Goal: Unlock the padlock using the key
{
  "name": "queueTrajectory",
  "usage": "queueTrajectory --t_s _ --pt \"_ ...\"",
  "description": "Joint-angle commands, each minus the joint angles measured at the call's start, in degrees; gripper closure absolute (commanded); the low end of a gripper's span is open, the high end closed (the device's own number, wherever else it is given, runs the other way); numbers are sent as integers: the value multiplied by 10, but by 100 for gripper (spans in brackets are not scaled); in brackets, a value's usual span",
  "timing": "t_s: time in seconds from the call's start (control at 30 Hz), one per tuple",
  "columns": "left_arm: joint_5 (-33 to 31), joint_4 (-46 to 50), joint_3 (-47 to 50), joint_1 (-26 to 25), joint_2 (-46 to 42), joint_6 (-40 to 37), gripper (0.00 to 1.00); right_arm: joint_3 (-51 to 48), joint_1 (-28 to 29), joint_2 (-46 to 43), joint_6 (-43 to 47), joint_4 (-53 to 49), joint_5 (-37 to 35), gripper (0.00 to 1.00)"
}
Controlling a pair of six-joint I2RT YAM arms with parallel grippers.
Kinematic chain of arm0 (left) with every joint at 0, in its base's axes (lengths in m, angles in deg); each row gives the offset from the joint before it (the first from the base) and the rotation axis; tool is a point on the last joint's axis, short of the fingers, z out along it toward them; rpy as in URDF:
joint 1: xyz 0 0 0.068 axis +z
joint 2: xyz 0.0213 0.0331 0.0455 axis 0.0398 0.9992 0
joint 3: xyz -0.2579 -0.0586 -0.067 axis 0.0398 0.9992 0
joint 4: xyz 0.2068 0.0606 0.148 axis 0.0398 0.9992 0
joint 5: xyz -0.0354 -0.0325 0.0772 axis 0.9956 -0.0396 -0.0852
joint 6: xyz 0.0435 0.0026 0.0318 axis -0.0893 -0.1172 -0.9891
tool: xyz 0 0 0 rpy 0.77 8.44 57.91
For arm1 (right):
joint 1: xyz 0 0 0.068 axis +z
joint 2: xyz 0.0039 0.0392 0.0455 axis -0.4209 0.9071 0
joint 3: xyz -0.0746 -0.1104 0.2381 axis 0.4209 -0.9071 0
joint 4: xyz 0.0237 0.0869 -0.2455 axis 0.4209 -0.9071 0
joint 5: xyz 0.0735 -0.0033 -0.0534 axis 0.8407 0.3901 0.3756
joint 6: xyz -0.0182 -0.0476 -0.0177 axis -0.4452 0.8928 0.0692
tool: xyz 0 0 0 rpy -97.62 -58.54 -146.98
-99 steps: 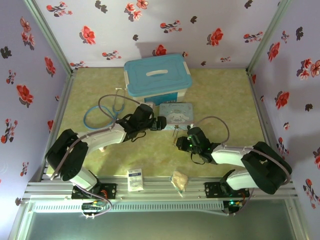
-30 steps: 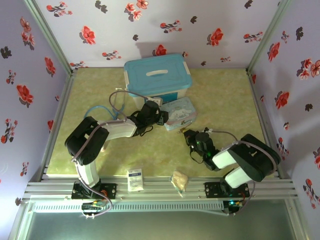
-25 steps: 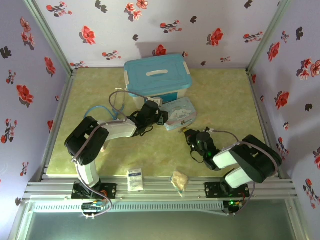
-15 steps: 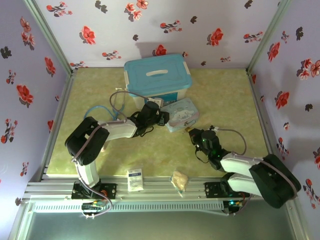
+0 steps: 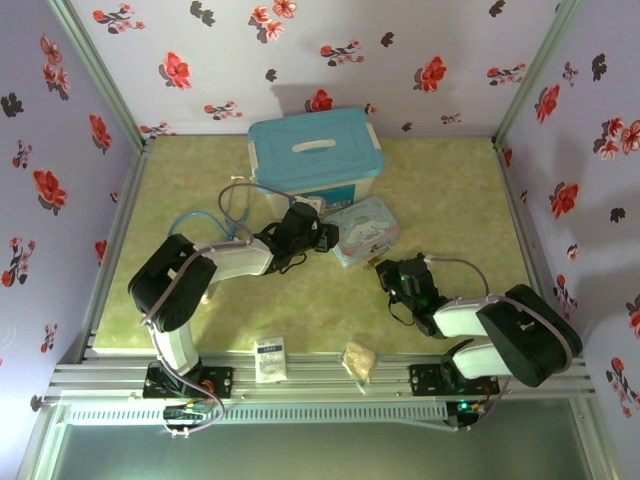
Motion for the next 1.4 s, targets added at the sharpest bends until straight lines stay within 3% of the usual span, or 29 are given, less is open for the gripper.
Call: queueTrajectory --t_s 0.0,0.53,0.77,0.93,1.37 --pt "5 70 7 -4 12 8 56 -29 3 26 -78 33 -58 99" --pt "-1 49 40 2 28 12 59 -34 19 222 -202 350 -77 99" --pt "-2 49 48 4 23 10 59 -36 36 219 -164 351 -107 99" --pt "-5 49 52 9 26 8 59 -44 16 227 -164 351 -82 99" --pt "-4 50 49 12 30 9 59 -22 -20 211 -65 342 8 99"
